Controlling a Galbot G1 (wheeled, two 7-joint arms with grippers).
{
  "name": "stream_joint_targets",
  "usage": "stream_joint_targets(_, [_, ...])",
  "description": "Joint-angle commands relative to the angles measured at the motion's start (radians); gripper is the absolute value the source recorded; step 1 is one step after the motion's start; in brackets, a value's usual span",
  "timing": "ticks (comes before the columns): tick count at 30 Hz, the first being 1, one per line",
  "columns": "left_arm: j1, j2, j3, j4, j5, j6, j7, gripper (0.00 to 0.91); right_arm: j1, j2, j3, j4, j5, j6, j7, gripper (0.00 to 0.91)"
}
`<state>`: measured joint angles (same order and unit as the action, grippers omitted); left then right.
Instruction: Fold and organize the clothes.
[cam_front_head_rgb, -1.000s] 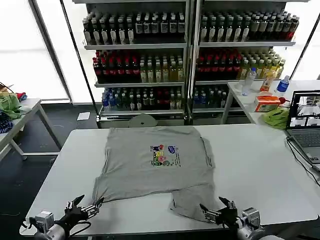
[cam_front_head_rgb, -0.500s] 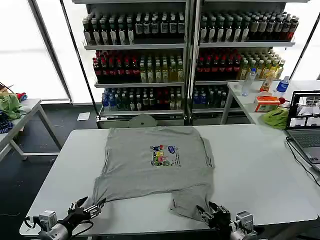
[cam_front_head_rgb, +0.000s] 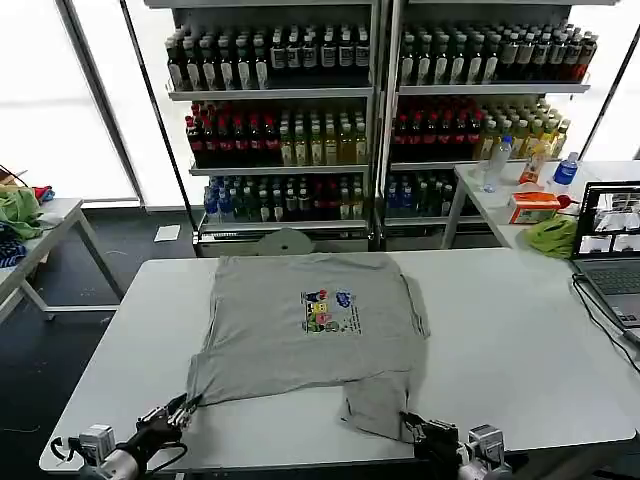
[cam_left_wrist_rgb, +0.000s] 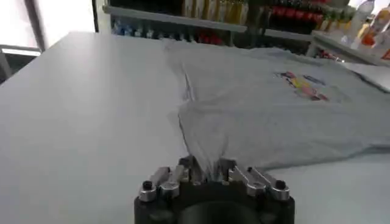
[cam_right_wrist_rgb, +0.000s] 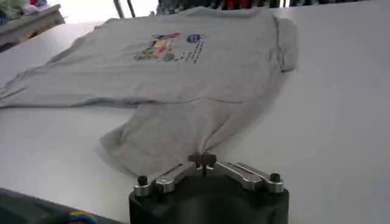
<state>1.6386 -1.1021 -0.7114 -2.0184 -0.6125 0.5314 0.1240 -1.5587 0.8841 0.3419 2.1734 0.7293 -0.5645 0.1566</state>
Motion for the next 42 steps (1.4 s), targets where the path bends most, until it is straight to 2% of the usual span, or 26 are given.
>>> stream_joint_targets(1, [-0.002,-0.022,0.018,0.000,0.004,0.000,-0.007,0.010,0.003,0.004,-0.001,-0.002,0.002,0.007,-0.003,0.000])
stream_joint_targets(6, [-0.003,-0.052,-0.002,-0.032,0.000,-0.003,-0.009,0.010,-0.012,-0.027,0.038,0.006,0.001,0.066,-0.055,0.000])
stream_joint_targets(9, [0.012,-0.067,-0.021,-0.071,0.001,-0.007,-0.017,0.010,-0.024,-0.059,0.094,0.014,0.006,0.109,-0.125,0.000])
stream_joint_targets(20, [0.082,-0.083,-0.069,-0.161,0.002,-0.012,-0.015,0.010,-0.144,-0.077,0.134,0.108,0.009,0.132,-0.173,0.000])
stream_joint_targets(23, [0.109,-0.088,-0.078,-0.190,0.007,-0.010,-0.018,0.010,-0.192,-0.090,0.157,0.130,-0.021,0.138,-0.214,0.000])
stream_joint_targets(31, [0.181,-0.080,-0.114,-0.243,-0.001,-0.006,-0.010,0.010,-0.246,-0.096,0.186,0.163,-0.034,0.155,-0.259,0.000])
stream_joint_targets(37, [0.149,-0.057,-0.153,-0.260,-0.047,0.015,-0.003,0.010,-0.148,-0.078,0.205,0.161,0.002,0.174,-0.251,0.000])
stream_joint_targets(42, [0.043,-0.020,-0.181,-0.231,-0.111,0.042,0.002,0.010,-0.036,-0.048,0.177,0.124,0.003,0.172,-0.213,0.000])
